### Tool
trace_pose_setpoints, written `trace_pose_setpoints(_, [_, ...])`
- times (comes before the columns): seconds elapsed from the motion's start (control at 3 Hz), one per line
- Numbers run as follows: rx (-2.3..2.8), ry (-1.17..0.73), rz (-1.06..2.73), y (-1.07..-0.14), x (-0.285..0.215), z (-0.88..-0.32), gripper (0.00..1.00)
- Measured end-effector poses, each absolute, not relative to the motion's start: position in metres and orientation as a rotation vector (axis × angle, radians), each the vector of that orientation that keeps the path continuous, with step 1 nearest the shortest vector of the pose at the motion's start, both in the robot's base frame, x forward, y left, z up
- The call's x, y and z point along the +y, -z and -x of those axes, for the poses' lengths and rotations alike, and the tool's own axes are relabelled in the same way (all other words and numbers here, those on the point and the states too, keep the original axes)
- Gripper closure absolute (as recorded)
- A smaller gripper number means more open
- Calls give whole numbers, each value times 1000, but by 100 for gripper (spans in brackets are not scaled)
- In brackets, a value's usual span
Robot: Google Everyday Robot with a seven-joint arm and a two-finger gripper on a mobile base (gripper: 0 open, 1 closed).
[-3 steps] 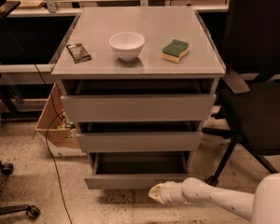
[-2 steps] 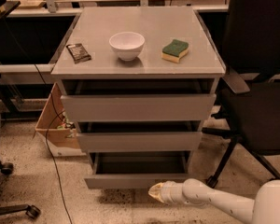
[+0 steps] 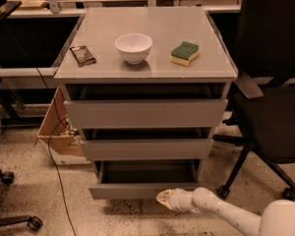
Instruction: Close bottom drawer
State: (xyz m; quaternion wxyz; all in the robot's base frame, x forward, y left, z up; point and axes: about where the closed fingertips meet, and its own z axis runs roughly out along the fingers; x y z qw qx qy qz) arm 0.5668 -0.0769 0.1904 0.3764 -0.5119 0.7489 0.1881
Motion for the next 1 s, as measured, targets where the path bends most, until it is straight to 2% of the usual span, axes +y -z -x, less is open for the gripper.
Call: trace_pose_setpoints(1.0, [1742, -484, 1349, -179, -42, -617, 100])
